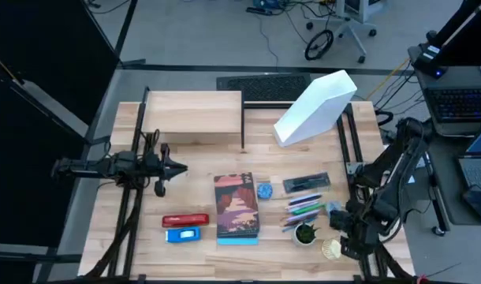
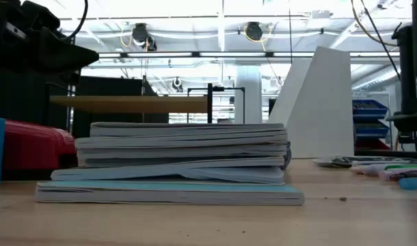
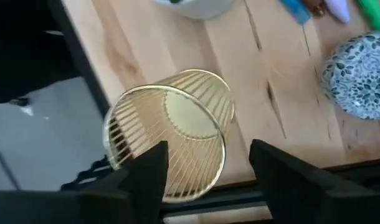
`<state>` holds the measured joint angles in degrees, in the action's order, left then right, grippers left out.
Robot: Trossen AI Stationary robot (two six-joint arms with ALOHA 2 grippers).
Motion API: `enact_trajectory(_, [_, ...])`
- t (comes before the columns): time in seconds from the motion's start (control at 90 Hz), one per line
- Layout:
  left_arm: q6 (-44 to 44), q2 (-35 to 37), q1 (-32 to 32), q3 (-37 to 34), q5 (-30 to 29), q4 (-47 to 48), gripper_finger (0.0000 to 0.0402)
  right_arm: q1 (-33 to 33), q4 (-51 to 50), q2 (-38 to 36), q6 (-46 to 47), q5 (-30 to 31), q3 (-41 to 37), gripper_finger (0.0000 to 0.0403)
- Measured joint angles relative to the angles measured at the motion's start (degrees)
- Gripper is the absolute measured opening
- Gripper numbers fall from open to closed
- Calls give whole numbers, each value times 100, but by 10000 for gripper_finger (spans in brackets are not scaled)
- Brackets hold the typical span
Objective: Stock shelves
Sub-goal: Put the gold pen holder on the shelf
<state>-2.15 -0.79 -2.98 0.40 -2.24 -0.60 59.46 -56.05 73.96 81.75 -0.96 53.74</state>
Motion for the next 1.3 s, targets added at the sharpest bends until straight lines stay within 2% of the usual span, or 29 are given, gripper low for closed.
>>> enact_trajectory(0.244, [4, -1, 1, -1, -11, 0, 22, -10, -29, 559, 7, 102, -2, 196])
enact_trajectory(0.411, [4, -1, 2, -1, -24, -2, 22, -10, 14, 780, 7, 67, -2, 164])
enact_trajectory(0.511, [4, -1, 1, -1, -24, -1, 22, -10, 69, 814, 3, 66, -2, 129])
enact_trajectory(0.733, [6, -1, 0, 0, -27, -2, 22, -8, 76, 812, -8, -228, -2, 11])
enact_trajectory(1.0, [7, -1, 2, -1, -26, -2, 22, -23, 98, 422, 102, -507, -4, 1])
enact_trajectory(1.3, [8, -3, 0, -1, -47, -4, 22, -190, 71, -864, 616, -508, -7, 0])
